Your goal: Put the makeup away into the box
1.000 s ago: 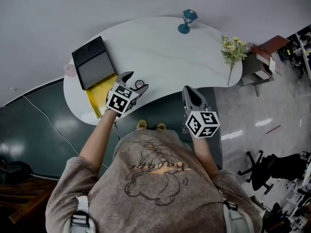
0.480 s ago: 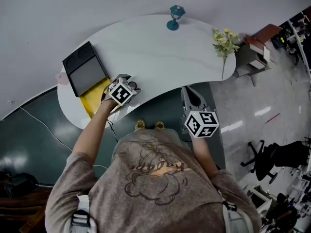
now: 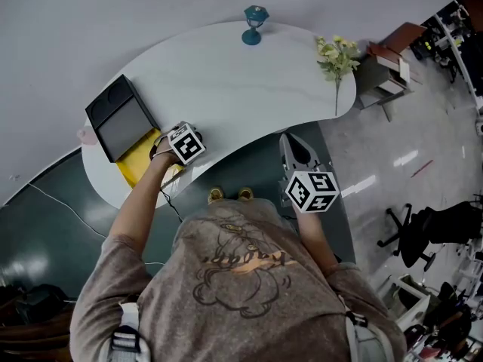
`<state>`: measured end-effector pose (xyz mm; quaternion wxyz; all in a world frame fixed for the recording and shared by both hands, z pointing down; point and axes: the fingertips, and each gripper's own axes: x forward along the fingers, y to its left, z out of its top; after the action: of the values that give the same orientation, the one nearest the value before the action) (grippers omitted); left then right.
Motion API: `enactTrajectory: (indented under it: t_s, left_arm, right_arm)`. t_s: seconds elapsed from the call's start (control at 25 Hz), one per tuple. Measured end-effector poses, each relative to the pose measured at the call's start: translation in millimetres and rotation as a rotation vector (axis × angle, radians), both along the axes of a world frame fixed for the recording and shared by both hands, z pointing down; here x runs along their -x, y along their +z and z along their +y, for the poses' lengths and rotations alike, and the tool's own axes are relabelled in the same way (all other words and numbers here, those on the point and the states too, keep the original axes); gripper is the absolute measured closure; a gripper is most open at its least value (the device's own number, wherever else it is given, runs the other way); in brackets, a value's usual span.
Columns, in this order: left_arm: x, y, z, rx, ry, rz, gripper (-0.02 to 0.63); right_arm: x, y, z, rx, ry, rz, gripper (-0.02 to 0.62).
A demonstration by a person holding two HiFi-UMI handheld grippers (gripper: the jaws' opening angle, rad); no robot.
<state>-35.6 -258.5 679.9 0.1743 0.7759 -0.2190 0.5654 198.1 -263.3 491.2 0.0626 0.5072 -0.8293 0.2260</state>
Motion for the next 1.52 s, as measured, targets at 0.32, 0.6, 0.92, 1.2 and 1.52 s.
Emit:
enactTrajectory:
  t_s: [0.32,0.6,0.92,1.2,1.52]
  left_arm:
    - [3.3,7.0,-4.4,0.012,0.010,-0.034,0.351]
    - [3.4,9.7,-2.1,0.029,0.013,-0.029,0.357]
    - [-1.8,-6.3,-9.4,-0.022,-0.013,0.018,0.364]
    - [-7.4,-35.5,-16.0,-0.103,-0.113,0.111,0.367]
    - [-2.1,-97.9,-21.3,-0.263,-0.233,0.227,0.367]
  right_arm:
    - [-5.6,2.4,0.2,0.006,0.022,-0.001,0.592]
    - [-8.6,3.2,-0.5,0.006,0.037,0.001,0.592]
    - [-1.9,3.3,1.1,0.008,0.029,0.001,0.592]
    - [7.7,4.8,-1.4,0.007,0.011,-0.002,0.592]
    - [21.6,5.3,-2.5,0.009,-0.026,-0.003,0.592]
